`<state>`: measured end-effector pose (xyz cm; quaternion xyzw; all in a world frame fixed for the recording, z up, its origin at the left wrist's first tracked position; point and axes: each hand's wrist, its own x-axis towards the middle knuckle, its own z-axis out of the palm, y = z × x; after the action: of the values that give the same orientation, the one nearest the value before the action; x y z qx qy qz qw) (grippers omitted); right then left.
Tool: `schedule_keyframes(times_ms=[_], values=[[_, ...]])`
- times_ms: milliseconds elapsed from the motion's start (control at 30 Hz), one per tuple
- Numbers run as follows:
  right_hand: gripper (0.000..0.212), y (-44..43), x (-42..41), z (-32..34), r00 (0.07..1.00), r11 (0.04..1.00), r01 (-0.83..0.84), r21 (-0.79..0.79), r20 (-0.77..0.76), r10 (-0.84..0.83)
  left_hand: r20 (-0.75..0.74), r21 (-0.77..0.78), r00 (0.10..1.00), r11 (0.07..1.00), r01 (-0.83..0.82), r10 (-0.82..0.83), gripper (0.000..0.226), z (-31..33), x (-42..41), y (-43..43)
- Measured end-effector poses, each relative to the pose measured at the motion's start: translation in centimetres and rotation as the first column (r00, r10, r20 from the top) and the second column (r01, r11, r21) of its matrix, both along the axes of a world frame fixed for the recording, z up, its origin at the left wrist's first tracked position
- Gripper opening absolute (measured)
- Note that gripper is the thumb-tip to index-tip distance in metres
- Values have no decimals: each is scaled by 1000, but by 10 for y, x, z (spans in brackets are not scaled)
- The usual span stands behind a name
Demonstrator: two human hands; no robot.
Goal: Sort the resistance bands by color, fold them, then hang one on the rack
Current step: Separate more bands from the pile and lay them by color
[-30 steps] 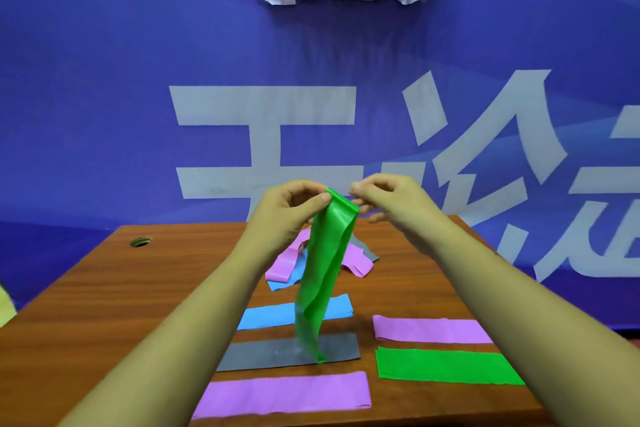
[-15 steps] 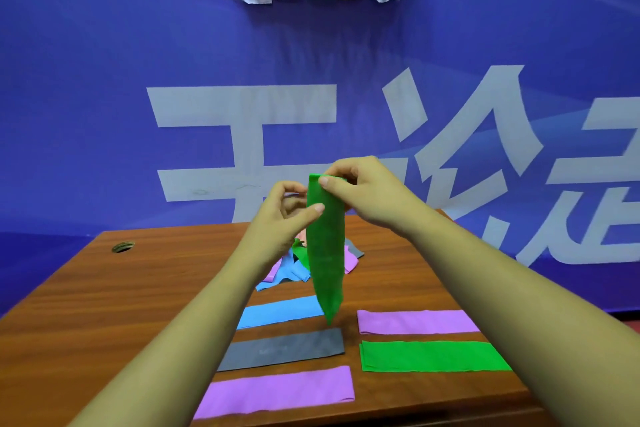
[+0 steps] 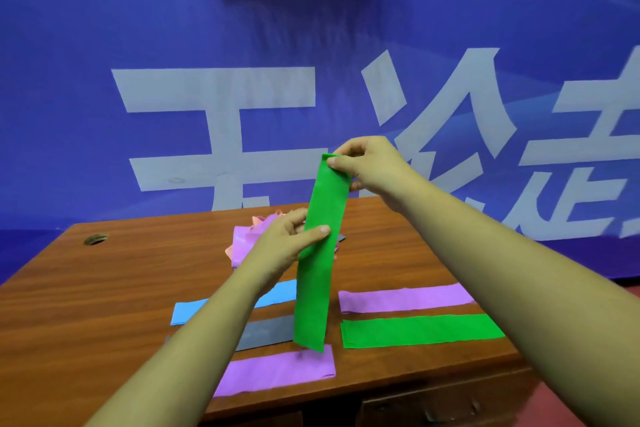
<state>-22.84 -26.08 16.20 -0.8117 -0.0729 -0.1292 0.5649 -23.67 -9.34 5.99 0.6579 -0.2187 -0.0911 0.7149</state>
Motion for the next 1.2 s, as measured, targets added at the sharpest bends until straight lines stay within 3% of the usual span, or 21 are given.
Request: schedule_keyframes(times_ms=[100, 300, 533, 767, 867, 1000, 1100, 1200], values=[[13, -21, 10, -3, 992, 988, 126, 86, -28, -124, -73, 67, 995, 995, 74, -69, 20, -20, -5, -3], [19, -74, 18, -46, 934, 929, 352, 115, -112, -340, -189, 212, 971, 959, 187, -148, 17, -51, -12, 3], [23, -138, -10, -119, 815, 824, 560, 90, -241, -527, -242, 327, 958, 917, 227, -151, 7, -73, -12, -2], [24, -186, -50, -200, 699, 748, 663, -16, -344, -627, -331, 467, 943, 864, 189, -28, 6, -108, 1, -17], [27, -207, -63, -226, 672, 733, 667, -130, -321, -668, -279, 568, 959, 814, 123, 50, 9, -122, 8, -29], [29, -222, -76, -244, 675, 728, 628, -275, -273, -685, -71, 692, 983, 718, -75, 171, 4, -137, 11, -46], [26, -229, -78, -253, 678, 719, 601, -348, -253, -690, 74, 761, 986, 631, -153, 150, 6, -145, 11, -54], [19, -231, -79, -263, 676, 707, 573, -414, -249, -694, 116, 813, 989, 564, -146, 90, 10, -153, 11, -61]])
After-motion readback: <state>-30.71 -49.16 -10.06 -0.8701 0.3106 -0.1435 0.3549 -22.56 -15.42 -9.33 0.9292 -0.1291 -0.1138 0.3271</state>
